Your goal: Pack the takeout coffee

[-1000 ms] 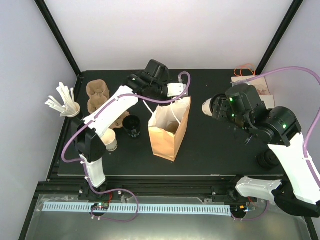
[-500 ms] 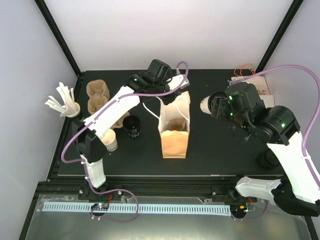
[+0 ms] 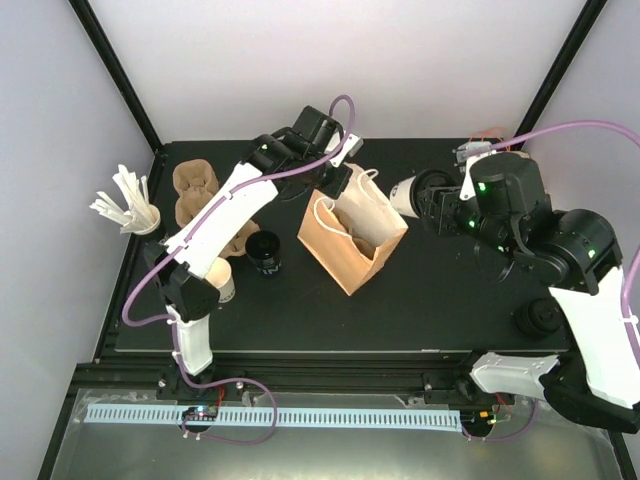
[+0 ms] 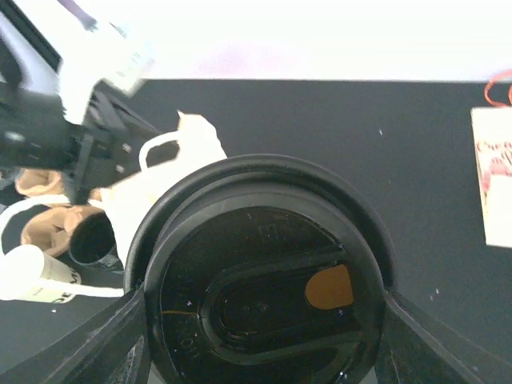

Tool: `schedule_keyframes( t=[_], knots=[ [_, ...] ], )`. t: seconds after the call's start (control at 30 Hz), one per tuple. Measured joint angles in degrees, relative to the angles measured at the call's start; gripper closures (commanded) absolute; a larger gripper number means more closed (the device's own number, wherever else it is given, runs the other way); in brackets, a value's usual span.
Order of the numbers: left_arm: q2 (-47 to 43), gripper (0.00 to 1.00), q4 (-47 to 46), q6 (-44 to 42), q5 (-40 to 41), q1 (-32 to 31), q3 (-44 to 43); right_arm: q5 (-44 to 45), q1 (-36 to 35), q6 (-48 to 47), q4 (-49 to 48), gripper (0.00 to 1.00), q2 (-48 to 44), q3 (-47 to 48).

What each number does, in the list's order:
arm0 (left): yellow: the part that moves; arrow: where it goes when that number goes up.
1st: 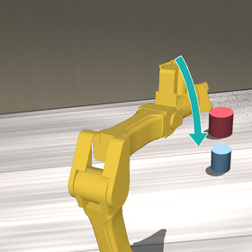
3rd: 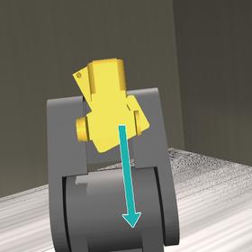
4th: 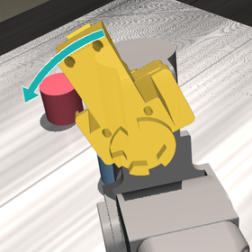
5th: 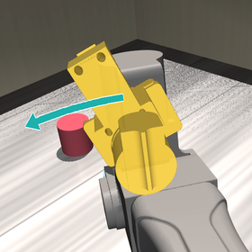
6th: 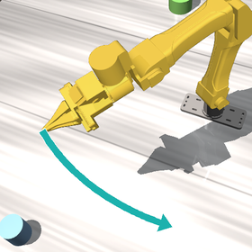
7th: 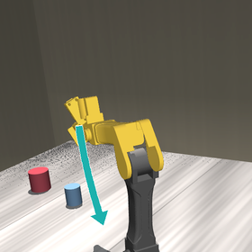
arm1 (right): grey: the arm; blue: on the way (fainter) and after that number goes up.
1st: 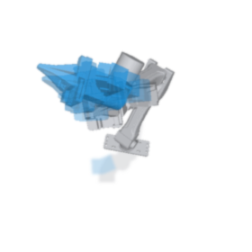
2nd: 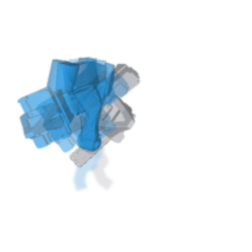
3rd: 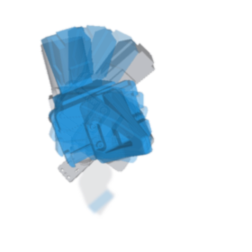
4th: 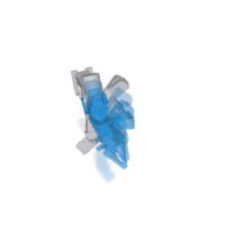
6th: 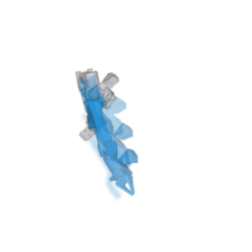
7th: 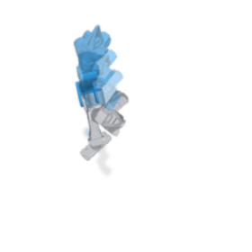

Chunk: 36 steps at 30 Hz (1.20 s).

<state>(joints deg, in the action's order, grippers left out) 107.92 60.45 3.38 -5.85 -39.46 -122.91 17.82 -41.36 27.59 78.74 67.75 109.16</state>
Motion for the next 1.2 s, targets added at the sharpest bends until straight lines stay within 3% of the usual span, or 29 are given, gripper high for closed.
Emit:
schedule_keyframes(
  t=[0.37,0.6,0.73,1.2],
  knots=[
    [1.7,0.99,5.4,7.3,-0.6,0.4,0.1,-8.1,0.0,-10.4,1.4,0.52,5.1,13.6],
    [1.7,0.98,5.6,7.8,-2.7,2.0,0.2,-14.3,-0.1,-15.7,-1.4,0.51,4.3,5.6],
    [-0.8,0.98,2.2,7.1,-4.8,2.6,5.2,-15.5,-0.2,-17.5,-1.8,0.51,5.1,2.6],
    [-5.5,0.98,-7.5,6.4,-9.3,2.6,14.6,-9.7,-4.0,-20.5,-4.2,0.52,7.9,-2.2]
  ],
)
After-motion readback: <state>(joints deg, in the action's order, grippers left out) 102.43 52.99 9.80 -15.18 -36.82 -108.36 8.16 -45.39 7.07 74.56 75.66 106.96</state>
